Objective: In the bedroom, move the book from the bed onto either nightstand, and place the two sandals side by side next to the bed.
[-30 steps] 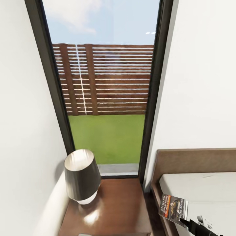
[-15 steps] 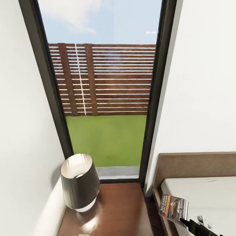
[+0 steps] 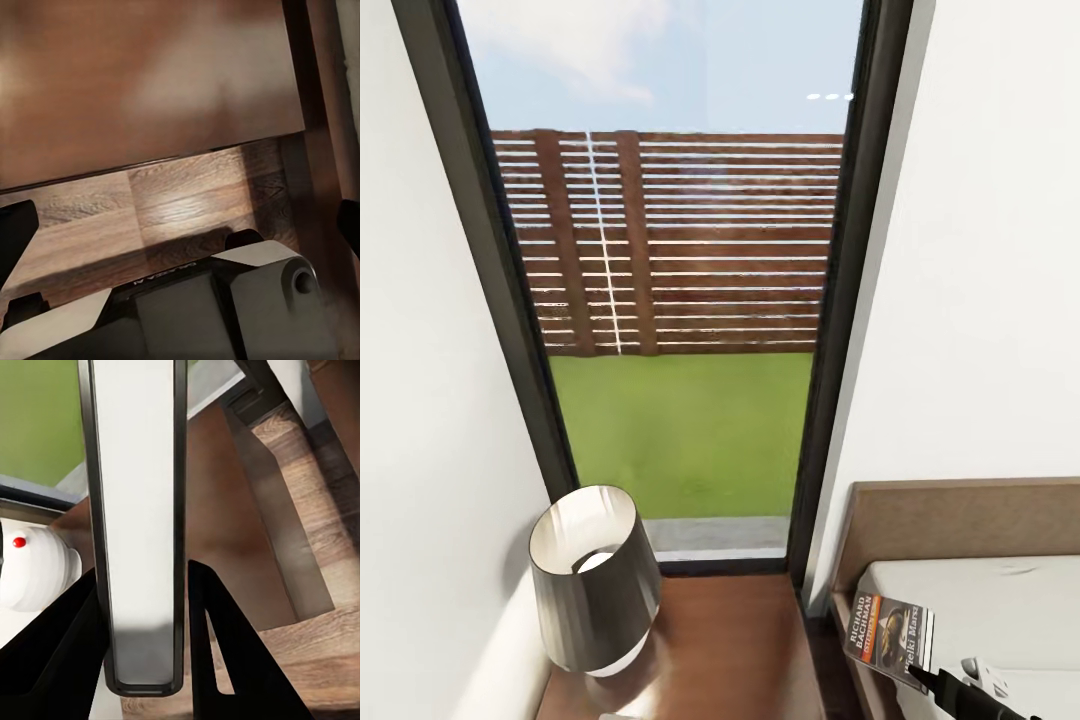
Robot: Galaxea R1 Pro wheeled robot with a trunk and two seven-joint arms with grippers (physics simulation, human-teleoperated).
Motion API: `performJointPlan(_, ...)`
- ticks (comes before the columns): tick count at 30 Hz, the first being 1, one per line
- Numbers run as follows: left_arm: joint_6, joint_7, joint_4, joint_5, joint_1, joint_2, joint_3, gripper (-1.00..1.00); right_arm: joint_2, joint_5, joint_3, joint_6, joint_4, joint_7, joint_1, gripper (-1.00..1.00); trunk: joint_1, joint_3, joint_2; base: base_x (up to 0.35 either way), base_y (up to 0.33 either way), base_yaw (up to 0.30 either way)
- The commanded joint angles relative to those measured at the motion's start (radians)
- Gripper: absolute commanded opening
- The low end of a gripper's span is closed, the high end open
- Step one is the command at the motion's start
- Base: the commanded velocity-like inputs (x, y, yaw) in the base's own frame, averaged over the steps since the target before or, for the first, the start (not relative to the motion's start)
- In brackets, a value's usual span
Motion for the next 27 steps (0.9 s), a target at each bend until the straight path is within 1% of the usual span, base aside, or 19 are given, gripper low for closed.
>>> performJointPlan(1,-0.004,-0.003,0.001,0.007,-0.001,0.0,-0.009,1.0,0.0,-0.007,-0.003,0.011,0.0,0.003,-0.001,-1.0,0.001,-0.002,-0.002,0.01,0.0,0.0)
performJointPlan(9,-0.007,-0.01,-0.001,0.008,-0.001,0.002,-0.007,1.0,0.0,-0.007,-0.003,0.011,0.0,0.004,-0.001,-1.0,0.001,-0.002,-0.002,0.001,0.0,0.0)
performJointPlan(11,-0.007,-0.039,-0.004,0.007,-0.001,0.001,-0.005,1.0,0.0,-0.007,-0.003,0.011,0.0,0.004,-0.001,-1.0,0.001,-0.002,-0.002,0.0,0.0,0.0)
performJointPlan(13,-0.006,-0.103,-0.011,0.007,-0.001,0.002,-0.003,1.0,0.0,-0.007,-0.003,0.011,0.0,0.004,-0.001,-1.0,0.001,-0.002,-0.002,0.0,0.0,0.0)
performJointPlan(14,-0.005,-0.169,-0.023,0.007,-0.001,0.004,-0.002,1.0,0.0,-0.007,-0.003,0.011,0.0,0.005,-0.001,-1.0,0.001,-0.002,-0.002,0.0,0.0,0.0)
performJointPlan(15,-0.004,-0.207,-0.03,0.007,-0.001,0.007,-0.002,1.0,0.0,-0.007,-0.003,0.011,0.0,0.005,-0.001,-1.0,0.001,-0.002,-0.002,0.0,0.0,0.0)
performJointPlan(16,-0.001,-0.291,-0.045,0.007,-0.001,0.015,-0.001,1.0,0.0,-0.007,-0.003,0.011,0.0,0.004,-0.001,-1.0,0.001,-0.002,-0.002,0.0,0.0,0.0)
performJointPlan(17,0.0,-0.335,-0.053,0.007,-0.001,0.021,-0.001,1.0,0.0,-0.007,-0.003,0.011,0.0,0.004,-0.001,-1.0,0.001,-0.002,-0.002,0.0,0.0,0.0)
performJointPlan(19,0.013,-0.502,-0.078,0.009,-0.004,0.054,0.001,1.0,0.0,-0.007,-0.003,0.011,0.0,0.004,-0.001,-1.0,0.001,-0.002,-0.002,0.0,0.0,0.0)
performJointPlan(20,0.02,-0.539,-0.083,0.01,-0.005,0.062,0.001,1.0,0.0,-0.007,-0.003,0.011,0.0,0.004,-0.001,-1.0,0.001,-0.002,-0.002,0.0,0.0,0.0)
performJointPlan(21,0.041,-0.609,-0.092,0.014,-0.008,0.076,0.003,1.0,0.0,-0.007,-0.002,0.011,0.0,0.005,-0.001,-1.0,0.001,-0.002,-0.002,0.0,0.0,0.0)
performJointPlan(22,0.054,-0.641,-0.096,0.017,-0.01,0.082,0.004,1.0,0.0,-0.007,-0.002,0.011,0.0,0.005,-0.001,-1.0,0.001,-0.002,-0.002,0.0,0.0,0.0)
performJointPlan(23,0.086,-0.694,-0.104,0.025,-0.012,0.091,0.006,1.0,0.0,-0.007,-0.003,0.011,0.0,0.005,-0.001,-1.0,0.001,-0.002,-0.002,0.0,0.0,0.0)
performJointPlan(27,0.147,-0.754,-0.142,0.041,-0.016,0.101,0.007,1.0,0.0,-0.007,-0.003,0.011,0.0,0.005,-0.001,-1.0,0.001,-0.002,-0.002,0.0,0.0,0.0)
